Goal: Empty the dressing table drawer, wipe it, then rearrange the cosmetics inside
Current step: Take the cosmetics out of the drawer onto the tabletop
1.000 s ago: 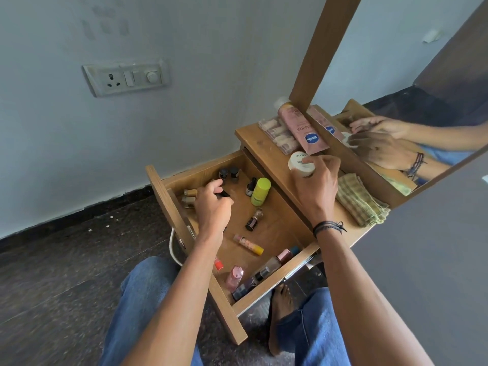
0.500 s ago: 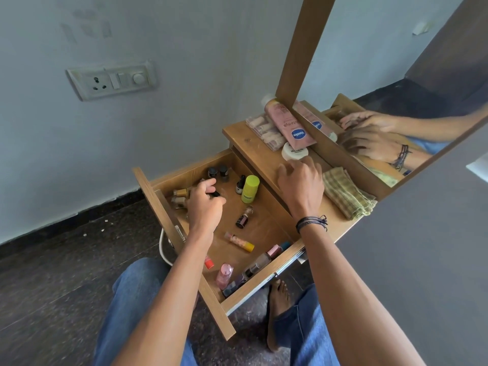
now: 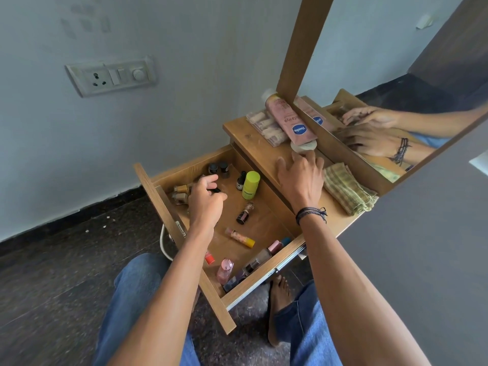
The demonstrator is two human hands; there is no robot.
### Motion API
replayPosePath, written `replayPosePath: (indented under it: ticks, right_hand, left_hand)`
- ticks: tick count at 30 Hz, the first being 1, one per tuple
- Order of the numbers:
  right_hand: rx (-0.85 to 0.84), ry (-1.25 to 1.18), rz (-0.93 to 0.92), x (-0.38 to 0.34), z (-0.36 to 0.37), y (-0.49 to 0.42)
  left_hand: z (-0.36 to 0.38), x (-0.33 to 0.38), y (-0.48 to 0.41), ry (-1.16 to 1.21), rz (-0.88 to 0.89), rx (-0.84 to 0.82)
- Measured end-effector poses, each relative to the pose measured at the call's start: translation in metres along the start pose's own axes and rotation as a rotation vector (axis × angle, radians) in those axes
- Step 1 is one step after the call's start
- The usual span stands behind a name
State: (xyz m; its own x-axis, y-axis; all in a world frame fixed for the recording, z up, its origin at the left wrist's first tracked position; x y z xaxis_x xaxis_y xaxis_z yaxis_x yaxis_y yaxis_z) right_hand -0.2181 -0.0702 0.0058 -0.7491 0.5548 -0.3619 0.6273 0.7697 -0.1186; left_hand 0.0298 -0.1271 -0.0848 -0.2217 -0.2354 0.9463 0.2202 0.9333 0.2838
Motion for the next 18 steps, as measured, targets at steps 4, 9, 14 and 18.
replayPosePath:
  ticks: [4, 9, 14, 18]
  right_hand:
    - [0.051, -0.070, -0.013, 0.000, -0.006, 0.002]
    - [0.082, -0.094, -0.122, -0.013, -0.011, 0.008]
    - [0.117, -0.087, -0.284, -0.026, -0.013, 0.019]
    - [0.097, -0.088, -0.357, -0.031, -0.011, 0.021]
  left_hand:
    - [-0.003, 0.002, 0.000, -0.115, 0.014, 0.016]
    - [0.011, 0.007, 0.003, -0.446, 0.078, -0.057]
    - [0.032, 0.008, 0.010, -0.770, 0.144, -0.168]
    - [0.037, 0.010, 0.009, -0.787, 0.145, -0.228]
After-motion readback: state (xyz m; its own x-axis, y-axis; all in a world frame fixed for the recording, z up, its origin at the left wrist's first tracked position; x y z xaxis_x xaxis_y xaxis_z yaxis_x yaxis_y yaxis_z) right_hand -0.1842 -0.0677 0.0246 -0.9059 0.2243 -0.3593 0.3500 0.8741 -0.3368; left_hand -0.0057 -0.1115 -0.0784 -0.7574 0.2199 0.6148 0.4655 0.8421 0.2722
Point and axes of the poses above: each hand's wrist, its own y-axis away from the middle knuckle, its own z-axis out of the palm, x = y × z, the point moved 9 cm from there along -y, towards the middle knuckle, and after that the axes turned 8 degrees about -x, right-handed, at the moved point
